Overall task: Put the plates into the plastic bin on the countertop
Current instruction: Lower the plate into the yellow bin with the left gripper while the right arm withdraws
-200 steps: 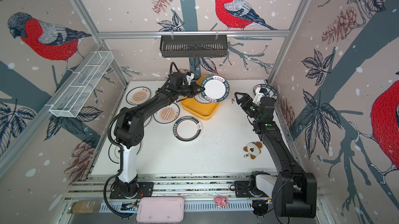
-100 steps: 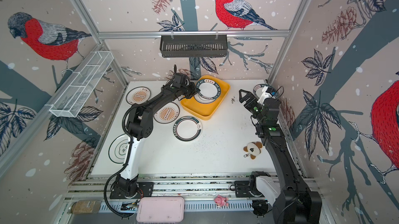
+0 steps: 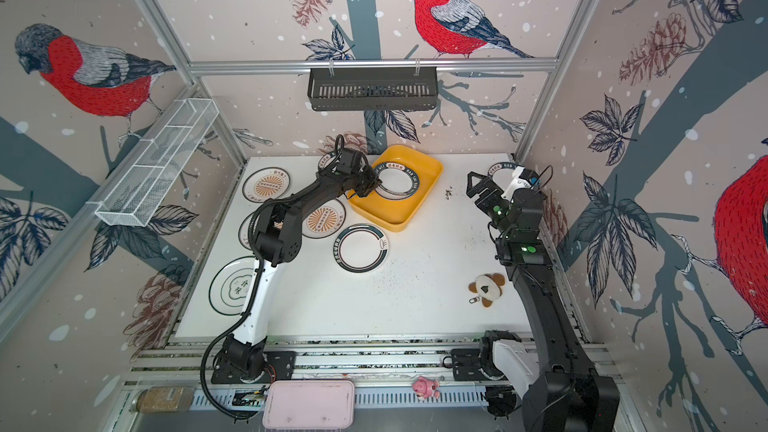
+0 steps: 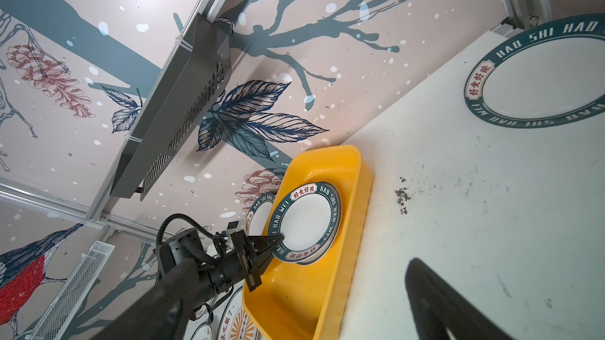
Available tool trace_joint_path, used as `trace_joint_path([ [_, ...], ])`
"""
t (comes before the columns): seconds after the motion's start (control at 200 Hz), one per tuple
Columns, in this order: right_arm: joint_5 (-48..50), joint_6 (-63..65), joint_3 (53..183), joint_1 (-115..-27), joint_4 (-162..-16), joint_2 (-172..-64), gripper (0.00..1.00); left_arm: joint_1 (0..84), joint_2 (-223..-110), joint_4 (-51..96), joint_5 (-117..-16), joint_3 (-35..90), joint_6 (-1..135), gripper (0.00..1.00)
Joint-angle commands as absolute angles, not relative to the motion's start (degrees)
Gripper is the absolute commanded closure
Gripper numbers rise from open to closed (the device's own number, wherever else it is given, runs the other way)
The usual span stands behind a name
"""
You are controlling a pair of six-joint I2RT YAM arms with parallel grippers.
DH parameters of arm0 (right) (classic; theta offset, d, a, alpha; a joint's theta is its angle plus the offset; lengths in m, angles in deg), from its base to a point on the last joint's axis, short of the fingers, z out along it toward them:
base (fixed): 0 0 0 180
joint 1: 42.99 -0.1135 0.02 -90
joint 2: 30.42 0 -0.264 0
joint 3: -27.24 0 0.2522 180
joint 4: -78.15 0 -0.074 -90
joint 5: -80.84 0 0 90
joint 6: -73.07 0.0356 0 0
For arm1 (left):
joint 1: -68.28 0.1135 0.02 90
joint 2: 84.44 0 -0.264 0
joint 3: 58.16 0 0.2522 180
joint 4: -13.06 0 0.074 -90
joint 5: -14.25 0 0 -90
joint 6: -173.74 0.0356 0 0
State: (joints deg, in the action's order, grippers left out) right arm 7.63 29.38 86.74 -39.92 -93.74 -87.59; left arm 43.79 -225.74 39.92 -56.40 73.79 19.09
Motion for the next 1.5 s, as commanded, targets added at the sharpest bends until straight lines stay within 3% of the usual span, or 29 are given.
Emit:
trace_joint_path([
  [0.0,8.2,28.3,87.4,-39.8,-94.5,-87.8,0.00,43.8,-227.1,38.6,-56.9,76.2,17.5,1.00],
  [0.14,8.5,28.1,87.7,-39.4,-94.0,-88.5,0.00,43.8,-228.0,38.8,-56.5,76.8,17.1,0.92],
  [0.31,9.3,28.4,87.6,-39.1,-94.5,-89.7,0.00,43.8,-227.8,40.2,-56.5,76.7,17.8,0.63],
  [0.485,9.9,29.0,87.6,-39.0,-95.3,-91.2,0.00,43.2,-226.7,41.6,-56.9,76.5,19.5,0.50],
  [0.615,9.6,29.8,87.3,-38.9,-95.3,-92.4,0.00,42.7,-226.7,44.9,-57.1,78.3,22.2,0.35],
  [1.041,9.5,39.1,83.8,-36.7,-100.9,-99.2,0.00,41.4,-223.3,55.7,-61.2,81.6,36.0,0.12],
  [1.251,8.9,41.0,85.2,-35.0,-102.9,-105.2,0.00,41.4,-218.3,60.1,-62.5,81.5,44.5,0.06],
  [1.496,6.6,41.7,87.8,-34.0,-109.0,-113.4,0.00,42.0,-203.7,46.0,-54.9,64.8,51.6,0.04],
])
